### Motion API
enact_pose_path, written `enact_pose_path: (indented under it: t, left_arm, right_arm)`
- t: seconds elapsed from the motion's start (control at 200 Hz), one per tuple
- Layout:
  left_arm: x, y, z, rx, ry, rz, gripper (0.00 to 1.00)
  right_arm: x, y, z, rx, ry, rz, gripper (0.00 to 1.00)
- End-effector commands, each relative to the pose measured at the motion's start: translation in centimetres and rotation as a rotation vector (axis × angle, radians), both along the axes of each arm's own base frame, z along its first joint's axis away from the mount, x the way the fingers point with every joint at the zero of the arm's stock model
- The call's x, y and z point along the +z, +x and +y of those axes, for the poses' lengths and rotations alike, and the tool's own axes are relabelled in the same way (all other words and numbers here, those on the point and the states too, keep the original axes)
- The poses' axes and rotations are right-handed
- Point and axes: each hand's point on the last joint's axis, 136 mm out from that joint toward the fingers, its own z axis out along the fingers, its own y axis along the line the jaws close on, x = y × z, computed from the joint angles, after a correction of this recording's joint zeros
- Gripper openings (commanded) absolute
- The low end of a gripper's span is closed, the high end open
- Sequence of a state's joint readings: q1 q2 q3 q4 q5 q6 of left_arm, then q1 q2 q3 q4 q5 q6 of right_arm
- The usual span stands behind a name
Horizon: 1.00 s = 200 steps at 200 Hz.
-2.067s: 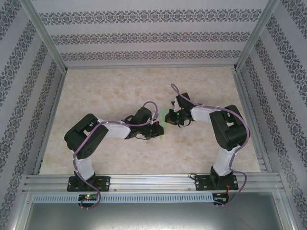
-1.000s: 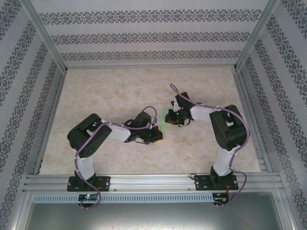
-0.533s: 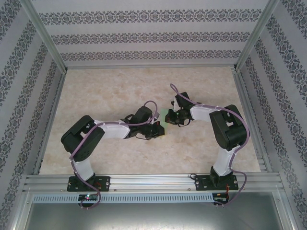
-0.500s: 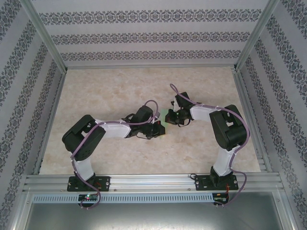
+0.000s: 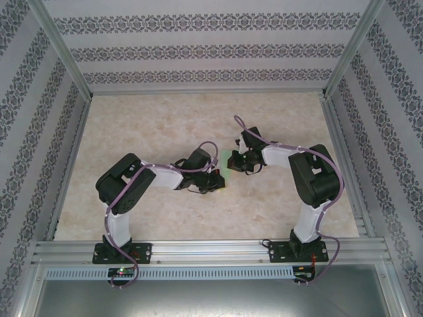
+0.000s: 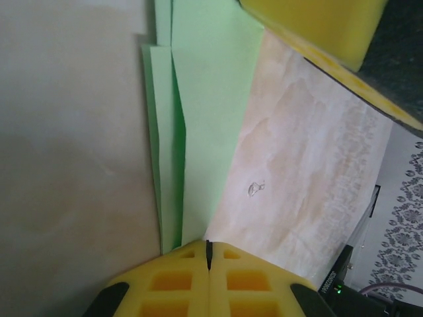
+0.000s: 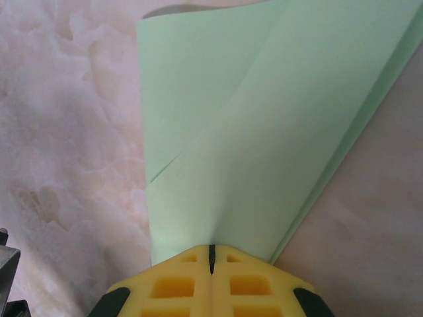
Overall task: Fold a paper plane with a square sheet of paper (fold left side to right side)
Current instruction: Fold the wing for the fifth time at the center of the table.
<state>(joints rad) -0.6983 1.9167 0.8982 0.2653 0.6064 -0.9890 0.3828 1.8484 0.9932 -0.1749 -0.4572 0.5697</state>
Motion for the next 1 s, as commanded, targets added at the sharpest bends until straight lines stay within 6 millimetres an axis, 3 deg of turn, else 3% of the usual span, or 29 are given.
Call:
enact_pose_path:
  t: [0.0, 0.13, 0.3, 0.55, 0.994]
  left_arm:
    - [-3.4, -1.0, 1.6, 0.036, 0.065, 0.077, 0.05]
    - [-4.2, -1.6, 1.8, 0.042, 0.070, 0.103, 0.05]
    - [-4.3, -1.7, 2.1, 0.043, 0.089, 0.105, 0.04]
    - [-4.5, -1.8, 2.3, 0.042, 0.106, 0.107, 0.03]
    - [-4.7, -2.1, 2.7, 0.040, 0.128, 0.114, 0.02]
  right_arm:
    - [0.6, -0.3, 0.0, 0.011, -0.011, -0.030, 0.00]
    - [3.1, -0.4, 0.1, 0.000, 0.037, -0.108, 0.00]
    - [4.0, -2.5, 0.1, 0.004, 0.083, -0.132, 0.00]
    - [2.7, -4.0, 2.5, 0.042, 0.120, -0.102, 0.00]
    - [-0.2, -2.9, 1.9, 0.056, 0.038, -0.092, 0.00]
